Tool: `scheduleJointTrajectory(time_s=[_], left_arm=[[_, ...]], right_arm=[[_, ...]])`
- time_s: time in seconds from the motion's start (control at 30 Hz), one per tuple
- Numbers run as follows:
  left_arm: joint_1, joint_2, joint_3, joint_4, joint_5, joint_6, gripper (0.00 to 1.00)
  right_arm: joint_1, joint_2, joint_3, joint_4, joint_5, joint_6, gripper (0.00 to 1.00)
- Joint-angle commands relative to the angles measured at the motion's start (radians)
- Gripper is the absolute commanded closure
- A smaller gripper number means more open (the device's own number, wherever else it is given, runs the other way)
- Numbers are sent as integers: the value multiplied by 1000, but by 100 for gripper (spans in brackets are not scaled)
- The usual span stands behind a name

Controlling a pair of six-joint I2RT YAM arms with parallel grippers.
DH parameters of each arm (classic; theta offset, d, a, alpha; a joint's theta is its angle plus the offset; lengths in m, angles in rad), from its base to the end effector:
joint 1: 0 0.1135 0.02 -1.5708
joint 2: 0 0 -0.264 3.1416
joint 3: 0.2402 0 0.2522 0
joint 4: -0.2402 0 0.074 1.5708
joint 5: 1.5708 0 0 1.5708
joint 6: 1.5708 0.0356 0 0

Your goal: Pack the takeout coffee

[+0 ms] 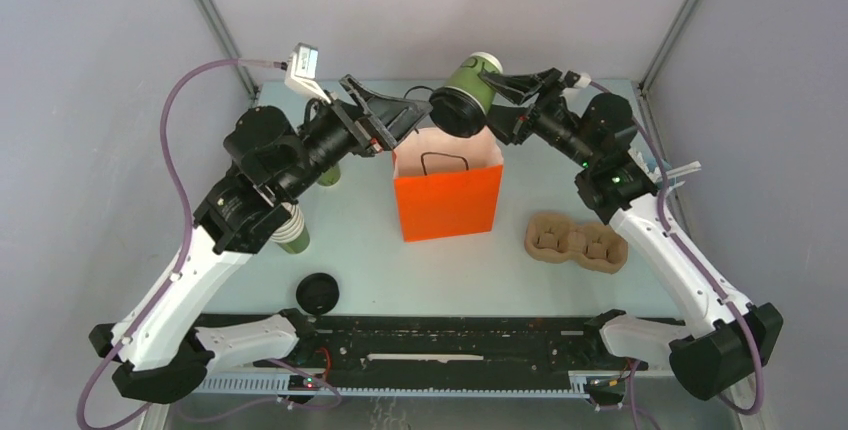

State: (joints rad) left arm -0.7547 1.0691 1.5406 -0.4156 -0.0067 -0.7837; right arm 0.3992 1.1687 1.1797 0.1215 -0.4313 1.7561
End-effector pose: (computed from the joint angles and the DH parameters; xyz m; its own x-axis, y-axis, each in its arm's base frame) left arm 0.1411 -0.1324 0.5158 -0.4513 -0.5446 -0.7069 0.5105 0.4922 -0.7051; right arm 0.2396 0.1172 0.4332 -0.7447 0.6549 0.1284 0.0158 -0.1750 0.9844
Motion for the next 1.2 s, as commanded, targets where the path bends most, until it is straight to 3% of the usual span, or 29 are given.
scheduleJointTrajectory(time_s=[0.0,0.13,0.33,0.63,0.93,1.17], left_arm=[[-17,-6,-92,199,-98,-158,0],[-17,-40,-152,217,-128,-209,0],[-17,-28,-134,180,-134,-168,0],[-17,-110,-264,322,-106,-166,0],[-18,-110,-287,364,-70,-196,0],[-18,-107,-278,293,-115,-251,0]], right_arm=[[88,22,2,105,212,93,48],[143,36,2,129,307,104,49],[194,40,2,146,325,77,47],[228,71,5,184,289,52,46],[244,94,10,227,226,-40,43],[286,107,35,222,219,-100,42]])
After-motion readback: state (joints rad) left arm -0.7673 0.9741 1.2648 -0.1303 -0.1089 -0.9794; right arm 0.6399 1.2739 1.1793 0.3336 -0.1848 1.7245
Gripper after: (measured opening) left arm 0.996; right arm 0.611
